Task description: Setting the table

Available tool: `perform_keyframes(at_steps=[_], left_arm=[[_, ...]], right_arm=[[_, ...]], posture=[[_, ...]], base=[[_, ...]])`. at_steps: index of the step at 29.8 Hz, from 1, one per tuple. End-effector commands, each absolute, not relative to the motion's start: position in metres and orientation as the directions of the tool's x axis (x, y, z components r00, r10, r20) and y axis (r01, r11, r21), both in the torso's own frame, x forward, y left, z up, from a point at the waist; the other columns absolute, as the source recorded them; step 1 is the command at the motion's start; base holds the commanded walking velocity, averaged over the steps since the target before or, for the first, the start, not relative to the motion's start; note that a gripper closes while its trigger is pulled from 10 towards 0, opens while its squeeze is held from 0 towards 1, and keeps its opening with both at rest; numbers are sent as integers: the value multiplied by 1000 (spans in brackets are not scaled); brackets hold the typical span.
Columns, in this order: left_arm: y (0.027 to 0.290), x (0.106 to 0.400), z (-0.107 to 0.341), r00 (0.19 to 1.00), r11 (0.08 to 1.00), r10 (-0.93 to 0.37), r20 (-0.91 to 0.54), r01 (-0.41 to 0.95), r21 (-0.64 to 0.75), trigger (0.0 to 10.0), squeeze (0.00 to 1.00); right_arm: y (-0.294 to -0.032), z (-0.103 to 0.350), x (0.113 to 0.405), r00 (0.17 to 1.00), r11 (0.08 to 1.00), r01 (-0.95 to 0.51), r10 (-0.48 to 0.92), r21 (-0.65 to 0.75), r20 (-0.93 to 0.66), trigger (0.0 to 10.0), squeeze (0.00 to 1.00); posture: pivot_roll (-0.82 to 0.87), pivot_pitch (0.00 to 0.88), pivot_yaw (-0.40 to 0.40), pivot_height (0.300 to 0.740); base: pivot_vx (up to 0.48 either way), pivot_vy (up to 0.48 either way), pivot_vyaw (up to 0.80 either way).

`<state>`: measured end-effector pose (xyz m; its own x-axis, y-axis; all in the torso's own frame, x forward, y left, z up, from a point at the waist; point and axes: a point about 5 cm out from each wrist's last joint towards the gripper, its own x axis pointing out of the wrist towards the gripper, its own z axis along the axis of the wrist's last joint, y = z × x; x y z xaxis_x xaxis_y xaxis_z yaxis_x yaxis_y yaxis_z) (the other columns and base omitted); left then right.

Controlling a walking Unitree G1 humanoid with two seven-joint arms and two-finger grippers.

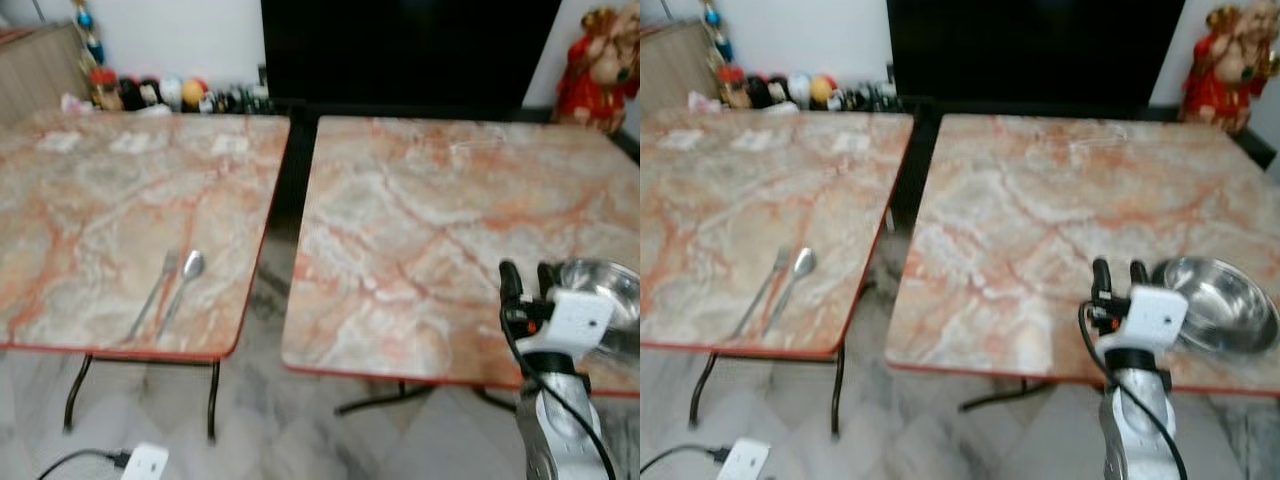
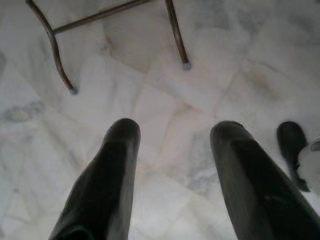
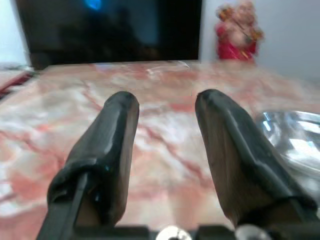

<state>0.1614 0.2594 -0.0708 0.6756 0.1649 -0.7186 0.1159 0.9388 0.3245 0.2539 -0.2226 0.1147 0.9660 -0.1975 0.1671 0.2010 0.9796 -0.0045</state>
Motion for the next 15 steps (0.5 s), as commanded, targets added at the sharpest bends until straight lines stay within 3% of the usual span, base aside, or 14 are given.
perform_keyframes(at_steps=[1,15], left_arm=[[267,159,-69,670,935,184,-719,108,339,10000,0],[264,164,-69,676,936,191,-712,92,339,10000,0]], right_arm=[[-217,120,257,965,983,185,-182,2,191,10000,0],[-208,121,266,969,989,150,-151,18,197,10000,0]], posture=[[78,0,-2,740],[96,2,-12,740]], base=[[0,480,0],[0,480,0]])
